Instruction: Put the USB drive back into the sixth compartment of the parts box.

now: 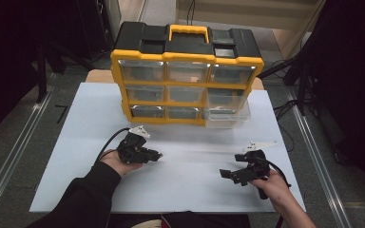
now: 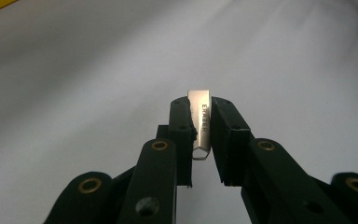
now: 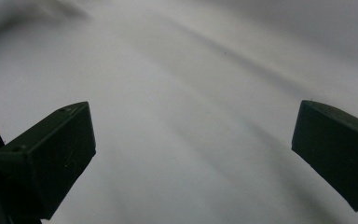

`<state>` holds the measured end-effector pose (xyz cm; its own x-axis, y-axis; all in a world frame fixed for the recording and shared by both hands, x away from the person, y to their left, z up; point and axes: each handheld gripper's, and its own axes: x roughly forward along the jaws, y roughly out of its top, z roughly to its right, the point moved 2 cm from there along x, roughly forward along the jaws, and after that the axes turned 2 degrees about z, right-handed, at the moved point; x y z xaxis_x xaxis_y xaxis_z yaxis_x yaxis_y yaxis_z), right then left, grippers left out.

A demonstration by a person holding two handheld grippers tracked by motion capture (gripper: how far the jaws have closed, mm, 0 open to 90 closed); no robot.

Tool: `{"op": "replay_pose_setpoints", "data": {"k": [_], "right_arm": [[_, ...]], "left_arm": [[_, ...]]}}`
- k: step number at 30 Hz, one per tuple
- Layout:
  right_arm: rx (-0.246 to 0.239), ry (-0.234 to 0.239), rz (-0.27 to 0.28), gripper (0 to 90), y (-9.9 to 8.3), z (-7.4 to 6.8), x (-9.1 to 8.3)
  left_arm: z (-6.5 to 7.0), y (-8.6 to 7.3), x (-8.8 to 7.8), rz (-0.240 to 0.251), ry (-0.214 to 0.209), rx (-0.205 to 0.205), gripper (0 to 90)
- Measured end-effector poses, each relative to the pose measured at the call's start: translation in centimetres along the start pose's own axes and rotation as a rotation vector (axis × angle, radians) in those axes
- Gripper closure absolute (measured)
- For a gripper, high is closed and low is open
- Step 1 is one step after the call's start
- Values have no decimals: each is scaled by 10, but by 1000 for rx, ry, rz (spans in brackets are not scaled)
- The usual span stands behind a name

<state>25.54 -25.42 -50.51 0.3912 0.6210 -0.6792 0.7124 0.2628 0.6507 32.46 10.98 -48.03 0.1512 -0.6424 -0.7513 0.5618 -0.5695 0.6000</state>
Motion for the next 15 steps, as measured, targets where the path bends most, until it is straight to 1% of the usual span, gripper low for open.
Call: {"op": "replay_pose_setpoints", "data": {"k": [5,10,13,15], "right_arm": [[1,1,1,0,0,0,0],[5,3,6,0,0,0,0],[7,2,8,0,0,0,0],[5,2,9,0,0,0,0]], "left_arm": [[3,4,-3,-5,-7,-3,800],[5,10,-8,9,-14,-5,800],[6,14,-11,1,-14,5,800],[7,16,-13,0,-16,2,800]]}}
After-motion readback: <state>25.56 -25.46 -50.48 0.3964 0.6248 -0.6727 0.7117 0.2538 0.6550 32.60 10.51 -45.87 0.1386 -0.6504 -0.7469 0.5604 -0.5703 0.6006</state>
